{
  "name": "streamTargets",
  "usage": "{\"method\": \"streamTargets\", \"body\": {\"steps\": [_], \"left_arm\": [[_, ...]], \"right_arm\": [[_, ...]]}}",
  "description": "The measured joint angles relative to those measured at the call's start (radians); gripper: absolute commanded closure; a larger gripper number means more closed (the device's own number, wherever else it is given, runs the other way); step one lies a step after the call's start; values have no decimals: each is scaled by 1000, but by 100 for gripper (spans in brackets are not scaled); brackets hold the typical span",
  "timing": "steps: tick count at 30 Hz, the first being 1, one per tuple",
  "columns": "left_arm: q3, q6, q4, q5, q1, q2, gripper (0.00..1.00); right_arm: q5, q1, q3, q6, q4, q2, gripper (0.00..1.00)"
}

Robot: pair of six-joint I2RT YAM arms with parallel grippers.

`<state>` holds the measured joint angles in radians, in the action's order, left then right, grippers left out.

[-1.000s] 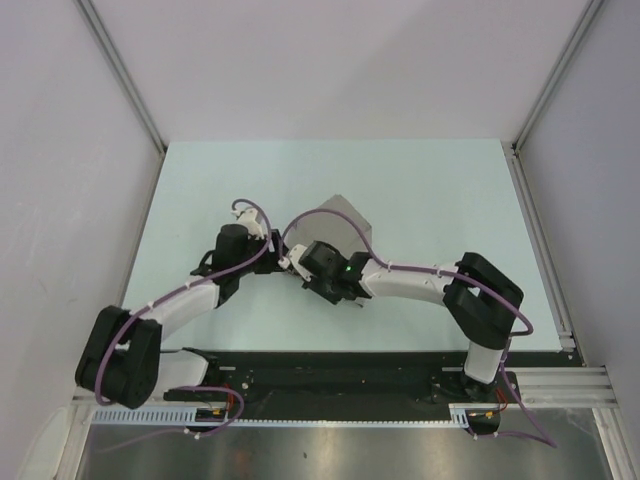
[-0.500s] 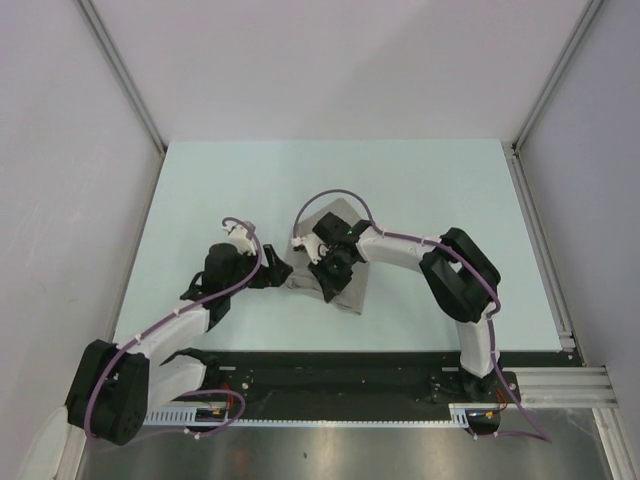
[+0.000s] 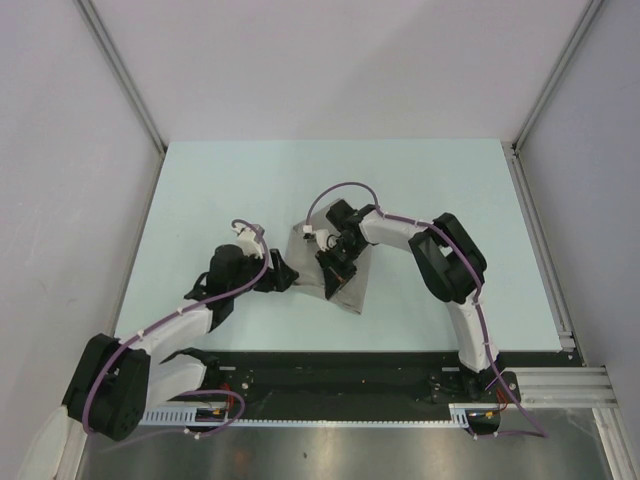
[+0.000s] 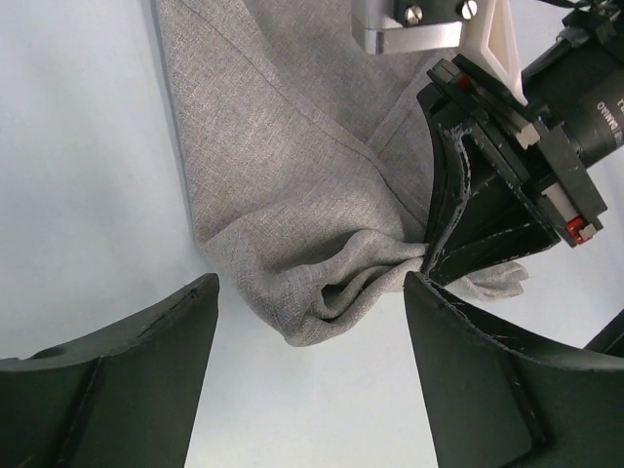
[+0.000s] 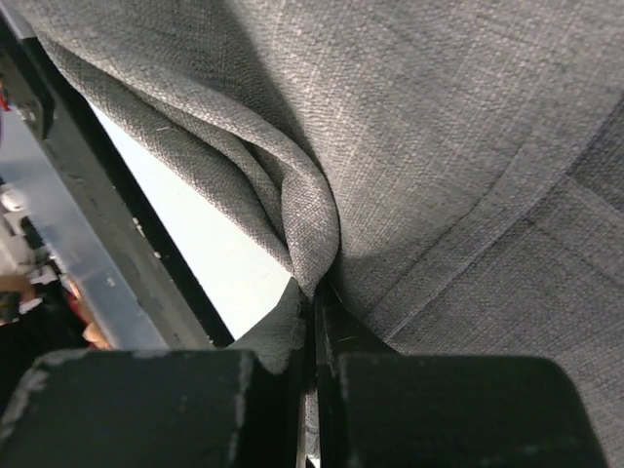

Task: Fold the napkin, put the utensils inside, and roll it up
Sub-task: Roll the napkin with the utensil

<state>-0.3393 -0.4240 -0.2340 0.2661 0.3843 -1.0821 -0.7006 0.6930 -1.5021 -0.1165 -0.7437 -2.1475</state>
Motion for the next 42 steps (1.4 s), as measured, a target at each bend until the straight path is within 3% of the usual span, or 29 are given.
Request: {"method": "streamTargets", "body": {"steps": [4,11,18,22,24,30,31,34,37,42], "left_arm": [[0,8,-10,0,1,-26,25],[-6,19,-23,0,8,-104,43],[-19,25,-51,-7,10,-129,54],[-32,25,-63,-10,10,-158,71],[-37,24,-64,-13,11,-169,86],[-111,20,-6,-52,12,-221,96],[-131,15,14,-55,12,-233,98],[-191,6,68,-55,11,-272,99],[-239,2,113,-53,9,-312,99],[-281,-5,175,-48,5,-360,100]], "right_arm": [[-48,-21,-26,0,-27,-32,100],[-109,-47,-57,4,-61,-75,100],[-153,-64,-77,4,-83,-105,100],[-169,-69,-79,4,-85,-112,100],[-176,-73,-79,4,-86,-114,98],[-191,-90,-74,17,-68,-113,71],[-197,-92,-68,23,-61,-109,61],[-196,-100,-34,43,-29,-65,45],[-154,-109,2,56,13,-2,36],[-26,-119,105,63,103,158,31]]}}
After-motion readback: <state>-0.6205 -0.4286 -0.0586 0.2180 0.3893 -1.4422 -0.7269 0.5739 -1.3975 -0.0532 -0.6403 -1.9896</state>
